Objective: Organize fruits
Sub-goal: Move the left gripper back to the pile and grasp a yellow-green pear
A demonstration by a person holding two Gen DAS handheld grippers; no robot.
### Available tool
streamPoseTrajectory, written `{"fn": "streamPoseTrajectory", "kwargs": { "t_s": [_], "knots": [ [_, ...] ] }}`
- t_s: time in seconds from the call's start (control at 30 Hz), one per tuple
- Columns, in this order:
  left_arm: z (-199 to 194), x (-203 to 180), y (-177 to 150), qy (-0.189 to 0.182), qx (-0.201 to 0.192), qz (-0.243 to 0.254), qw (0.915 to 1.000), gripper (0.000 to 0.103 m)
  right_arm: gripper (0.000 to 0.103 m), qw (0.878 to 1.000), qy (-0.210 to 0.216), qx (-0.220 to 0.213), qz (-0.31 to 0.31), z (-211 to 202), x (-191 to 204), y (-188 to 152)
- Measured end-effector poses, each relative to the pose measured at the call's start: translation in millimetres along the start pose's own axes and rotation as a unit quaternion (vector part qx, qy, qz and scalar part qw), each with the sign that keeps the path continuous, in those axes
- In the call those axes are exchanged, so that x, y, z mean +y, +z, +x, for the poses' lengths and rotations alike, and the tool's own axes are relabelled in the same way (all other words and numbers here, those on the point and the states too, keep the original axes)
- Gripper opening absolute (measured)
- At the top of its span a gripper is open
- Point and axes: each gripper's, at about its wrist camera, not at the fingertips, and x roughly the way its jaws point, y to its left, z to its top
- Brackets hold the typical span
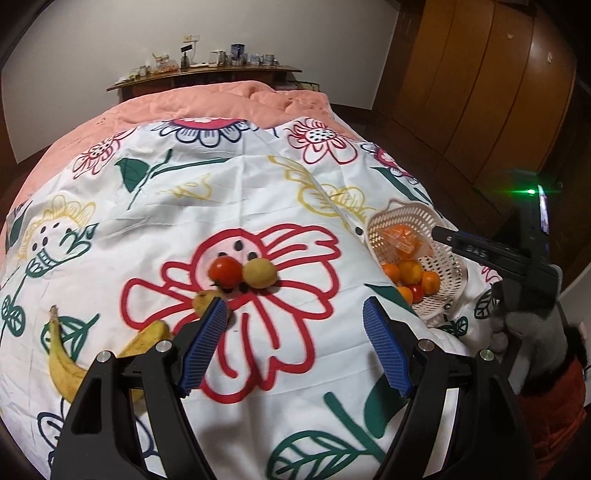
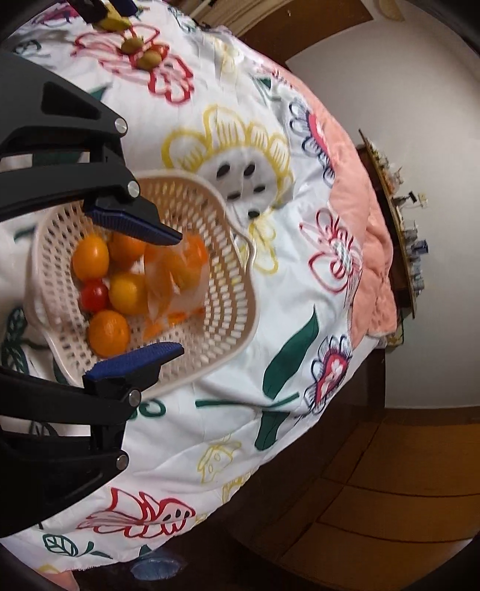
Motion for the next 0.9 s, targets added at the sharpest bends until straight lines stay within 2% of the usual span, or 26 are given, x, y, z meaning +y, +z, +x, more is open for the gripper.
{"fn": "streamPoseTrajectory", "kwargs": {
  "t_s": [0.43, 0.6, 0.9],
  "knots": [
    [-13.9, 38.5, -13.1, 0.030, -0.006, -0.030, 0.9991, 0.077, 0.055, 0.996, 0.089, 0.004, -0.028, -25.5, 49.9, -7.0],
    [-8.3, 38.4, -16.9, 0.029, -0.004, -0.020, 0.9994, 0.077, 0.055, 0.993, 0.107, 0.008, -0.048, -29.0, 68.1, -12.0],
    [2.2, 42.3, -10.7, 0.022, -0.002, -0.009, 0.9997, 0.070, 0.055, 0.991, 0.117, 0.018, -0.055, -27.5, 77.2, -19.0]
  ]
}}
